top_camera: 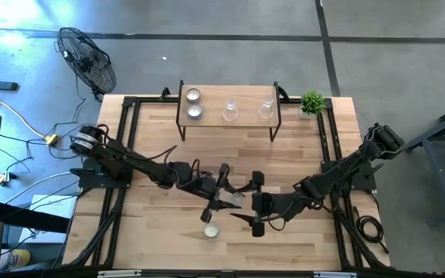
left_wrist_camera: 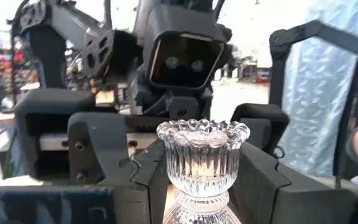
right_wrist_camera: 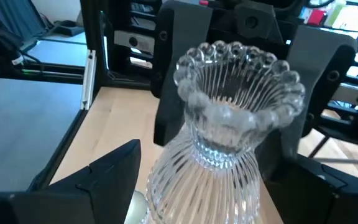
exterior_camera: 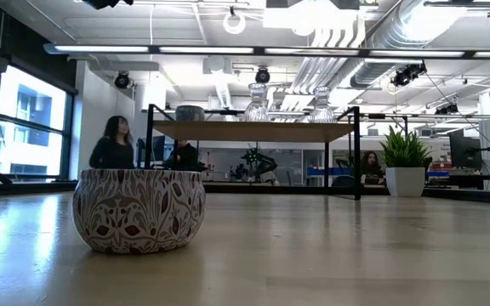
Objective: Pick & Place candle stick holders
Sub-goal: Put the transparent candle holder on the shelf
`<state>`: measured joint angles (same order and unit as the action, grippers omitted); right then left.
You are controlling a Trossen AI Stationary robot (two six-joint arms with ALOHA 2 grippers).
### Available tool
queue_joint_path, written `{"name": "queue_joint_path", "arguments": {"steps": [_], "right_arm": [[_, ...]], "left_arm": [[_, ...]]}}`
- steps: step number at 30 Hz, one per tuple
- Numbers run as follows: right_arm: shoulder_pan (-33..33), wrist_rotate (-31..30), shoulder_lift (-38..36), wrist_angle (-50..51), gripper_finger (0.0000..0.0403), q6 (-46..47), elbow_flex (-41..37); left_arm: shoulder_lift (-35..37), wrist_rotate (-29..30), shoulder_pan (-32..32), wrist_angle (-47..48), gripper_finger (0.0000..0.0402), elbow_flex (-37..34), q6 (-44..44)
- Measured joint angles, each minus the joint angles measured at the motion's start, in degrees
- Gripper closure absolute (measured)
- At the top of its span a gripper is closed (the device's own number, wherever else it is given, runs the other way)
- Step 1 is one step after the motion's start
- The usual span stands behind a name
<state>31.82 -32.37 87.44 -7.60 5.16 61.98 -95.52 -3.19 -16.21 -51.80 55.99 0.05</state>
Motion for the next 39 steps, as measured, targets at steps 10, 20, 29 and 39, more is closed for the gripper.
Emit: {"name": "queue_joint_path", "arguments": {"steps": [10, 20, 29, 39], "right_arm": [[-1.2, 2.7, 0.0, -0.8, 0.0094, -0.2, 0.0], [-3.4, 8.3, 0.0, -0.4, 0.0103, 0.8, 0.0], [-3.7, 8.9, 0.0, 0.5, 0.0135, 0.8, 0.0], [-3.7, 8.9, 0.0, 1.8, 0.0135, 0.8, 0.1]], "left_arm": [[-0.6, -0.5, 0.0, -3.9, 0.0267, 0.0, 1.2], [-0.6, -1.3, 0.0, -4.6, 0.0267, 0.0, 1.3], [-0.6, -1.2, 0.0, -4.5, 0.0267, -0.1, 1.7], [-0.7, -1.7, 0.1, -3.7, 0.0266, -0.1, 2.6]]}}
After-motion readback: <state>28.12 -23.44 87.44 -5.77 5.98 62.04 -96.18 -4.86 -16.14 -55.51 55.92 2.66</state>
